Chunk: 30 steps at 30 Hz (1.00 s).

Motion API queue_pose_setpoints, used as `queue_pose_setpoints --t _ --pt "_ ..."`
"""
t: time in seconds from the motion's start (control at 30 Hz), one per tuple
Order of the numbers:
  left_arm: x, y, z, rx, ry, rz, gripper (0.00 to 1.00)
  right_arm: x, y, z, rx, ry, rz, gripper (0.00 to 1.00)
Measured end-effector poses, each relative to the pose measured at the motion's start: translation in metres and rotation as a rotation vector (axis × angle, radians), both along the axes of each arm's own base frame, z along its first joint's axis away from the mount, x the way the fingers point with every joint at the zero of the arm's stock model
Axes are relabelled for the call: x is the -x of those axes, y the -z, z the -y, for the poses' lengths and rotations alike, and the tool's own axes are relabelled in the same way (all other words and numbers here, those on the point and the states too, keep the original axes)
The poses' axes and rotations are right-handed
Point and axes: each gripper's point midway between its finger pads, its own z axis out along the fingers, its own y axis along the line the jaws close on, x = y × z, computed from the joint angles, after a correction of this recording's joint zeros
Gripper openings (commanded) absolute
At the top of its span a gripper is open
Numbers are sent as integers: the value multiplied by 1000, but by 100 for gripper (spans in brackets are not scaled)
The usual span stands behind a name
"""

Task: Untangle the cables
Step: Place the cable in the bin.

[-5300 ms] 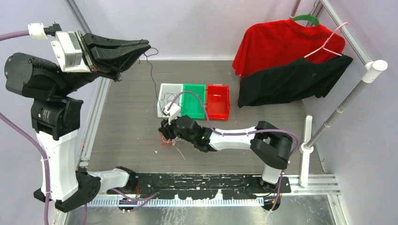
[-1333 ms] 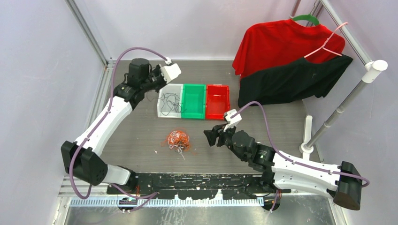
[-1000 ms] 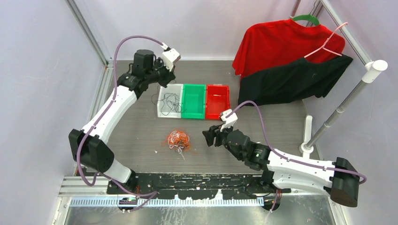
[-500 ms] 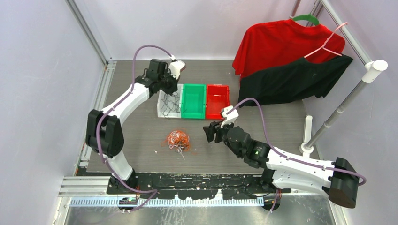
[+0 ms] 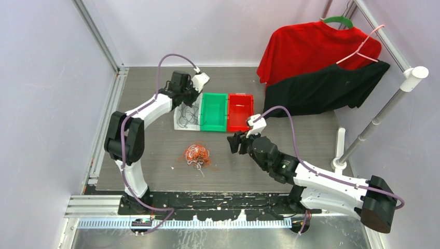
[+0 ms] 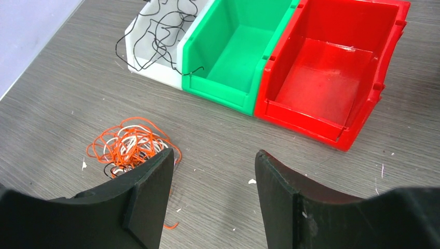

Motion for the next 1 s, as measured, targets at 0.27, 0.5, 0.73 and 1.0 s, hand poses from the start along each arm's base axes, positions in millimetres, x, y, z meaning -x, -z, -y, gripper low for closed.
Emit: queue_pose_setpoints --t 0.27,0.5,0.73,1.0 --pt "8 40 -10 -59 30 -99 53 0 -1 0 -4 -5 -2 63" --pt "-2 -2 -2 -13 80 -141 68 1 -13 -4 -27 -21 7 63" --pt "8 -39 1 95 105 -179 70 3 -18 -5 -39 -37 6 64" --pt "54 -74 -26 159 107 -236 67 7 -12 -10 -29 -69 -15 64"
